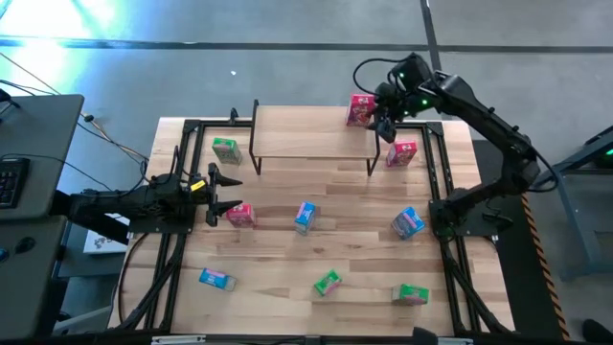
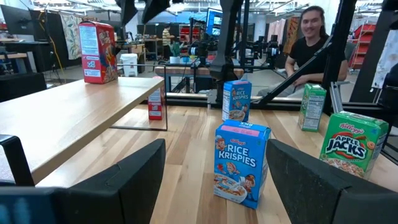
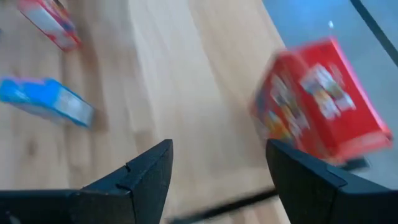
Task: Stack cereal on shelf
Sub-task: Put the top left blue cereal box on the shelf
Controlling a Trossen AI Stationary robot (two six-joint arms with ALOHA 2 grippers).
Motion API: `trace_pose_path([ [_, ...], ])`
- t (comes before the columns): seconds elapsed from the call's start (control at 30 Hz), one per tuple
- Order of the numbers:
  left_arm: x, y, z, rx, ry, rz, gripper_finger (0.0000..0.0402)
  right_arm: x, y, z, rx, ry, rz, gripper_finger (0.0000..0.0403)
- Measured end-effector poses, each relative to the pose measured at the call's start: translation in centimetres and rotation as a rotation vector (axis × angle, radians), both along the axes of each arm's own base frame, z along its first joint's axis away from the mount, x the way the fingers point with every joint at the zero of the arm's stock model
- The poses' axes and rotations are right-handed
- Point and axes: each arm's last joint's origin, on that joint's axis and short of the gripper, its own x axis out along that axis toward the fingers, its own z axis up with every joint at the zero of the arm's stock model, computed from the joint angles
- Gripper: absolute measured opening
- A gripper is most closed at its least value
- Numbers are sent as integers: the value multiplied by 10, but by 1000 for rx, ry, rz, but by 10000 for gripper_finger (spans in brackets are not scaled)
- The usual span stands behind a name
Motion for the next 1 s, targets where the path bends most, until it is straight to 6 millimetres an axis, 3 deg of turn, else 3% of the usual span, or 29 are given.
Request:
trace_pose_path([
  [0.23,0,0,0,0,0,0,270,20,33,18,-3,-133,41,250],
  [0.63,0,0,0,0,0,0,270,52,87,23,94,-196,80,250],
  [0.87,0,0,0,0,-1,0,270,62,123,25,66,-185,76,250],
  [1.0,0,0,0,0,0,0,270,56,142,34,16,-223,85,250],
])
